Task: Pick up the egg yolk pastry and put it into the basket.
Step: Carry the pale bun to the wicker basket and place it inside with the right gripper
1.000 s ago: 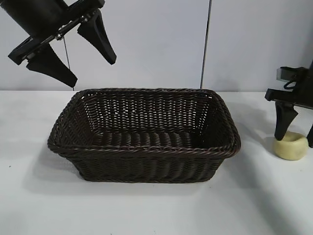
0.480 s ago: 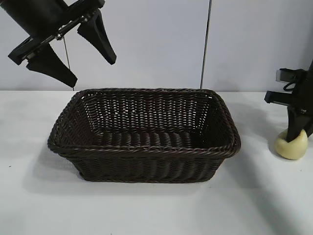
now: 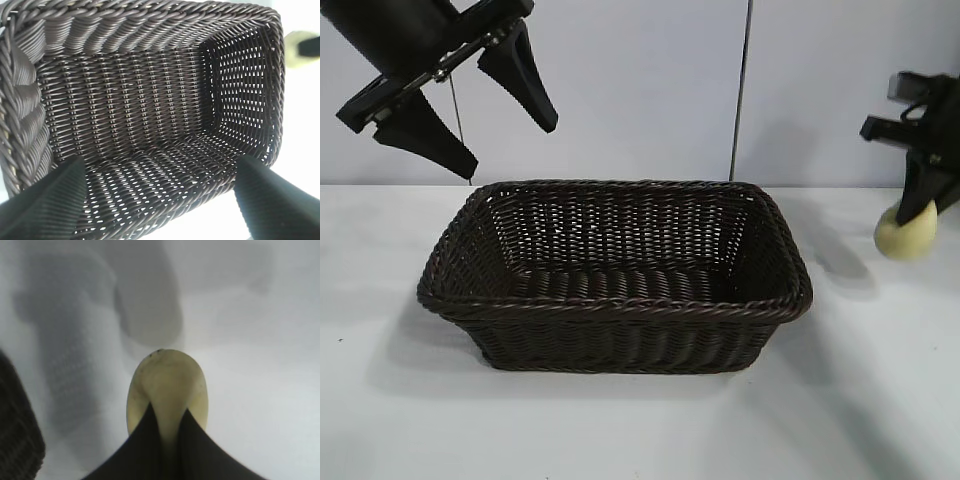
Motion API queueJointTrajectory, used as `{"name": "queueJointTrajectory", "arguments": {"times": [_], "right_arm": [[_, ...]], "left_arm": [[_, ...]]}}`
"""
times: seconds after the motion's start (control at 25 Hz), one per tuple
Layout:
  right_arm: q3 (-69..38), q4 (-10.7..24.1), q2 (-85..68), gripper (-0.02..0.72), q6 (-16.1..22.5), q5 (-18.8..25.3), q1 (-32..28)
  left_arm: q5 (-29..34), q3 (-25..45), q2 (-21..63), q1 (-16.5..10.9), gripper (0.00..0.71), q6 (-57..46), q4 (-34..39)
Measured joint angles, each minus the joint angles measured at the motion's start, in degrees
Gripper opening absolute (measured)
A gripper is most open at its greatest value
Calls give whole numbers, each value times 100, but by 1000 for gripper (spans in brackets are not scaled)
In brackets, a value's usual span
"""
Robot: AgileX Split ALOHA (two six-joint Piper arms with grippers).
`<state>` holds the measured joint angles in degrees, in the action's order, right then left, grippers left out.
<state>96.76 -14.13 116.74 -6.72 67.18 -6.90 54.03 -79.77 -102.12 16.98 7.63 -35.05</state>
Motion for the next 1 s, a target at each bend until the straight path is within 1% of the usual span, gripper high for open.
{"name": "queueJointTrajectory", "arguments": {"times": [0.12, 0.4, 0.56, 1.0], "right_arm": [[304, -63, -283, 29, 0, 211, 83], [535, -114, -510, 24, 0, 286, 335], [535, -114, -510, 24, 0, 333, 619], [535, -125, -510, 24, 0, 338, 2073]], "left_arm": [[0, 0, 0, 0, 589, 0, 0], [0, 0, 0, 0, 589, 0, 0], [0, 0, 0, 0, 589, 0, 0], [0, 0, 0, 0, 589, 0, 0]]}}
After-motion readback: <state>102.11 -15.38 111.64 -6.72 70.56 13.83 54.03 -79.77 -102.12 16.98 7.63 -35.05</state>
